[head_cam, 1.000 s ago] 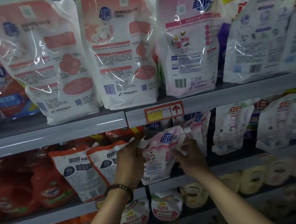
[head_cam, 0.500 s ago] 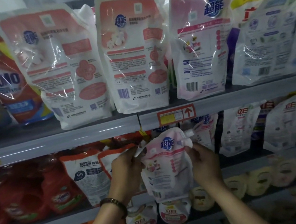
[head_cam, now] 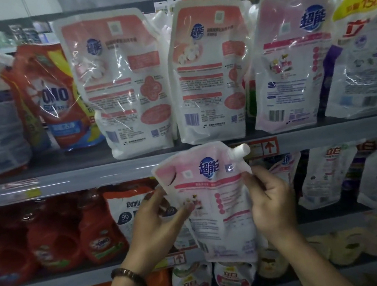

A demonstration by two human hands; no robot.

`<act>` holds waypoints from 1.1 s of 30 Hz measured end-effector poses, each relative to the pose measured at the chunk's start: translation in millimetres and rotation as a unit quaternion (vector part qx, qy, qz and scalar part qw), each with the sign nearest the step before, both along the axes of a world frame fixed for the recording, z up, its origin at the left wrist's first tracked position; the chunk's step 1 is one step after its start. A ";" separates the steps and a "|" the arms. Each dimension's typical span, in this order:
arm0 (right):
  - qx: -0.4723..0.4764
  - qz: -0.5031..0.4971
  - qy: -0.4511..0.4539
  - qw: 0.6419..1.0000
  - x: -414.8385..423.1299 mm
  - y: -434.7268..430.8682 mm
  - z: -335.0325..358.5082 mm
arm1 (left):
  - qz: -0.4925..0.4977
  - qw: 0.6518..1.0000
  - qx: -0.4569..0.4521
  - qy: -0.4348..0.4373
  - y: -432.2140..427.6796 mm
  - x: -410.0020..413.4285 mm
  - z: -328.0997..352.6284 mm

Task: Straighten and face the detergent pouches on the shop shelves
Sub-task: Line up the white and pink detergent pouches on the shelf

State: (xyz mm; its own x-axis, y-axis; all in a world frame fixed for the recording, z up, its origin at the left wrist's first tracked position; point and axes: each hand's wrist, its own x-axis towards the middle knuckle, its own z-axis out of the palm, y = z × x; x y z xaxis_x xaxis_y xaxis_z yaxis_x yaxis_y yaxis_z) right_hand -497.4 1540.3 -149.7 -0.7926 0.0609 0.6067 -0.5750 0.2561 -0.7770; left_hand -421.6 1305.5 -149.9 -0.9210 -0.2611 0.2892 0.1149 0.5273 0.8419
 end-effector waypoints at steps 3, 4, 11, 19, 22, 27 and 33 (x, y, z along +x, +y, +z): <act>-0.017 0.052 -0.011 0.998 7.8 -11.4 25.9 | -0.086 0.989 0.091 -0.076 0.0 11.3 6.4; -0.020 0.066 -0.006 0.998 11.1 -15.6 34.4 | -0.107 0.981 0.133 -0.096 0.0 15.5 8.6; -0.044 0.132 0.035 0.990 23.4 -51.8 79.0 | -0.092 0.950 0.298 -0.012 -12.7 40.8 23.1; -0.036 0.198 0.040 0.979 29.0 -99.1 124.0 | 0.065 0.951 0.264 0.150 -44.2 56.5 54.0; -0.041 0.208 0.035 0.977 36.7 -117.6 144.5 | 0.078 0.947 0.248 0.186 -61.2 64.3 71.3; -0.019 0.222 0.043 0.974 51.7 -147.9 156.1 | 0.113 0.935 0.238 0.238 -93.0 72.4 105.3; 0.078 0.159 0.116 0.977 66.5 -180.7 133.7 | 0.124 0.931 0.196 0.282 -142.4 76.1 154.9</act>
